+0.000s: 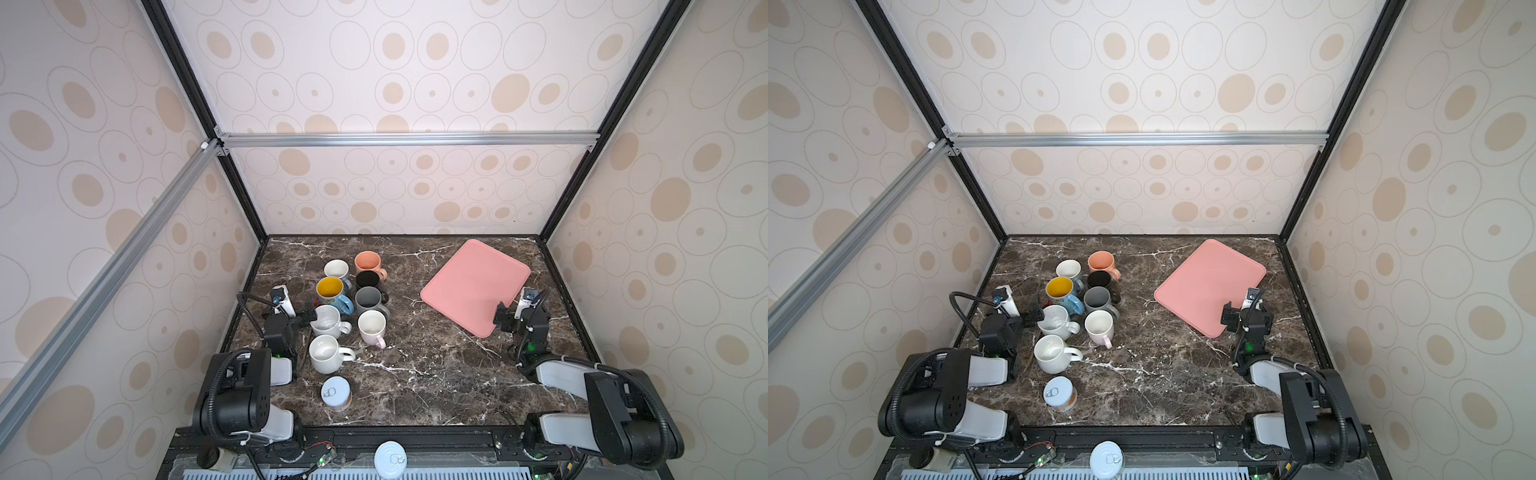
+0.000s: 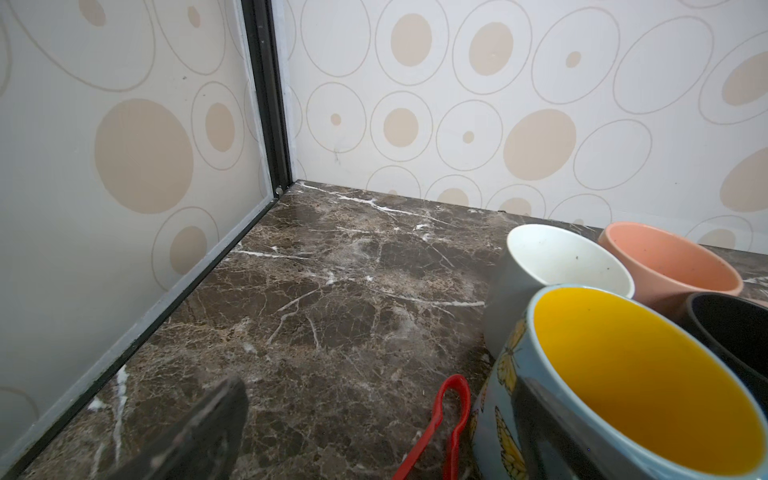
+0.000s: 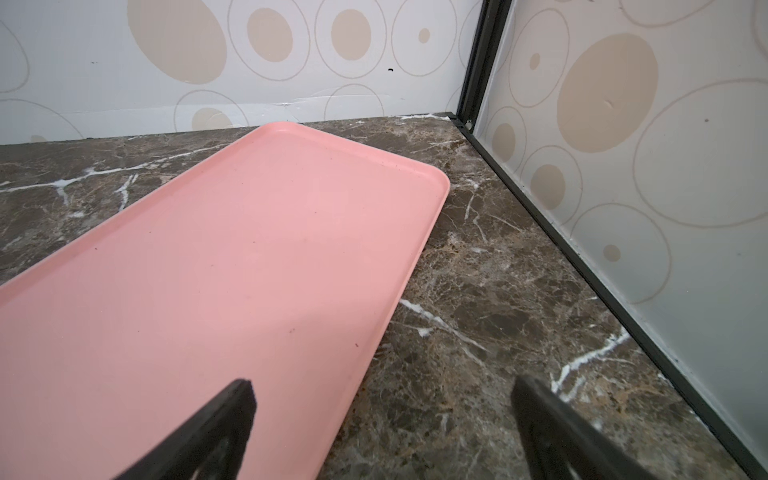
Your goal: Turn the mug right side up
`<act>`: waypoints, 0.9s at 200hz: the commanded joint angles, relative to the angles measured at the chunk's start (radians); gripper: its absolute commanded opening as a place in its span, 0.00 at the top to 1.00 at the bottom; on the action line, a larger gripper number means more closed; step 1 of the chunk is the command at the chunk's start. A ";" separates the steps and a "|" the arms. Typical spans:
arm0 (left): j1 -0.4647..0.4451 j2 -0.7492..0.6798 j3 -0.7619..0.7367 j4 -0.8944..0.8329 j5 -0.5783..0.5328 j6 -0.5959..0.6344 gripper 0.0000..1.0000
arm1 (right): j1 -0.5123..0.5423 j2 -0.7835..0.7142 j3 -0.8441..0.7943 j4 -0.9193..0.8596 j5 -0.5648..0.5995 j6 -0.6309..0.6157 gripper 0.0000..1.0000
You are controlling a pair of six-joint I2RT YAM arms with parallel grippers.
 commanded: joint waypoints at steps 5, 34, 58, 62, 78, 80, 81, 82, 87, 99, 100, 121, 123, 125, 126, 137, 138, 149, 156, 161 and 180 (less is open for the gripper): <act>-0.011 0.006 -0.005 0.077 -0.019 0.029 0.00 | -0.011 0.071 0.011 0.131 -0.035 -0.020 0.00; -0.029 0.001 -0.043 0.137 -0.049 0.044 0.00 | -0.010 0.133 0.010 0.188 -0.039 -0.019 0.00; -0.058 0.015 -0.076 0.215 -0.089 0.067 0.00 | -0.010 0.180 0.007 0.228 -0.039 -0.024 0.00; -0.062 0.022 -0.081 0.231 -0.094 0.071 0.00 | -0.011 0.188 0.007 0.243 -0.036 -0.025 0.00; -0.070 0.078 -0.112 0.336 -0.110 0.070 0.00 | -0.010 0.194 0.014 0.243 -0.035 -0.025 0.00; -0.070 0.088 -0.117 0.355 -0.112 0.068 0.00 | -0.010 0.192 0.016 0.238 -0.035 -0.024 0.00; -0.071 0.093 -0.119 0.363 -0.113 0.068 0.00 | -0.009 0.192 0.017 0.236 -0.036 -0.025 0.00; -0.071 0.098 -0.121 0.373 -0.114 0.068 0.00 | -0.009 0.191 0.018 0.231 -0.034 -0.023 0.00; -0.070 0.119 -0.131 0.420 -0.121 0.069 0.00 | -0.010 0.187 0.025 0.211 -0.034 -0.023 0.00; -0.072 0.093 -0.125 0.372 -0.136 0.062 0.00 | -0.010 0.185 0.042 0.174 -0.033 -0.019 0.00; -0.072 0.091 -0.124 0.366 -0.138 0.062 0.00 | -0.009 0.186 0.042 0.173 -0.033 -0.019 0.00; -0.074 0.100 -0.113 0.357 -0.135 0.067 0.00 | -0.010 0.191 0.068 0.135 -0.030 -0.021 0.00; -0.075 0.098 -0.111 0.351 -0.136 0.066 0.00 | -0.010 0.191 0.070 0.129 -0.031 -0.021 0.00; -0.075 0.097 -0.110 0.346 -0.138 0.067 0.00 | -0.009 0.191 0.072 0.125 -0.032 -0.021 0.00; -0.076 0.096 -0.110 0.346 -0.138 0.067 0.00 | -0.010 0.191 0.073 0.123 -0.033 -0.021 0.00; -0.076 0.109 -0.110 0.371 -0.139 0.071 0.00 | -0.010 0.193 0.079 0.112 -0.030 -0.021 0.00; -0.077 0.109 -0.110 0.370 -0.140 0.071 0.00 | -0.010 0.193 0.079 0.112 -0.031 -0.022 0.00; -0.078 0.100 -0.106 0.344 -0.138 0.069 0.00 | -0.010 0.193 0.081 0.111 -0.031 -0.021 0.00; -0.078 0.108 -0.104 0.356 -0.133 0.072 0.00 | -0.010 0.192 0.081 0.108 -0.030 -0.021 0.00; -0.078 0.107 -0.102 0.349 -0.125 0.073 0.00 | -0.009 0.193 0.083 0.107 -0.030 -0.021 0.00; -0.078 0.106 -0.090 0.326 -0.106 0.080 0.00 | -0.008 0.194 0.097 0.081 -0.031 -0.022 0.00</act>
